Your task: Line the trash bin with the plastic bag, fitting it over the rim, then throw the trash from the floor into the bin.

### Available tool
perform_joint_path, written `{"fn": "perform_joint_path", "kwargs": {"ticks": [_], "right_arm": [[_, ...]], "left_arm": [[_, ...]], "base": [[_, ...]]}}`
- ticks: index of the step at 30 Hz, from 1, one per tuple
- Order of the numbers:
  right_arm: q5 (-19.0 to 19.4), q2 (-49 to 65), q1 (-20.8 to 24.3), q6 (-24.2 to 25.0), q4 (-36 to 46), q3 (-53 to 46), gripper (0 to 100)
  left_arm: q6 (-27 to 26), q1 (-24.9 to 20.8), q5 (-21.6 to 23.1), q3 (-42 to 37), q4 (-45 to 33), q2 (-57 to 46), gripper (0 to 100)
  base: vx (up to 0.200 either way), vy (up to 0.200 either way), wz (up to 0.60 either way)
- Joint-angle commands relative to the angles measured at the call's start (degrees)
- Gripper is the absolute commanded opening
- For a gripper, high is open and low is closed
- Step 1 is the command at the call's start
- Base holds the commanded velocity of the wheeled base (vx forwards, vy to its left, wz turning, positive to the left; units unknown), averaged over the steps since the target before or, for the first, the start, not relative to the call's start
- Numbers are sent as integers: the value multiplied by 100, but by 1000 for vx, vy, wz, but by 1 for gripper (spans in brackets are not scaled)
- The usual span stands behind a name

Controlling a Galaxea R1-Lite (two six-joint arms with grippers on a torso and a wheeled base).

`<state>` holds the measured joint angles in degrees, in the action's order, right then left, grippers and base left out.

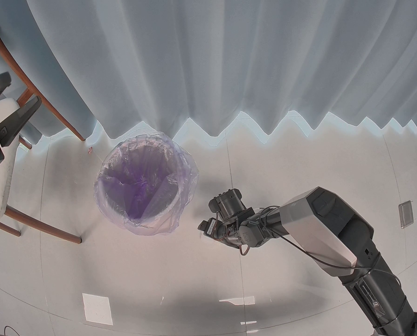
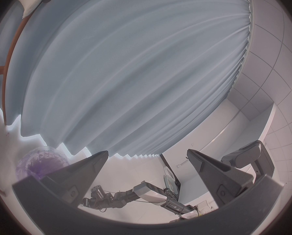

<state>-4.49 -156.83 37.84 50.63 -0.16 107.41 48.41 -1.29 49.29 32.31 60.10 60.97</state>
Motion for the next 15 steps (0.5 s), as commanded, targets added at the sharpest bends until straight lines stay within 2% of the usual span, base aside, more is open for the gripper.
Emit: {"fn": "perform_joint_path", "kwargs": {"ticks": [1, 6, 15], "right_arm": [[0, -58, -31, 9, -2, 34, 100], [0, -40, -128, 44, 69, 17, 100], [0, -84, -180, 202, 666, 324, 100]], "left_arm": [[2, -20, 20, -14, 11, 3, 100], [2, -20, 20, -5, 19, 3, 100], [-7, -29, 28, -22, 19, 3, 100]], "base": [[0, 0, 0], [0, 0, 0], [0, 0, 0]]}}
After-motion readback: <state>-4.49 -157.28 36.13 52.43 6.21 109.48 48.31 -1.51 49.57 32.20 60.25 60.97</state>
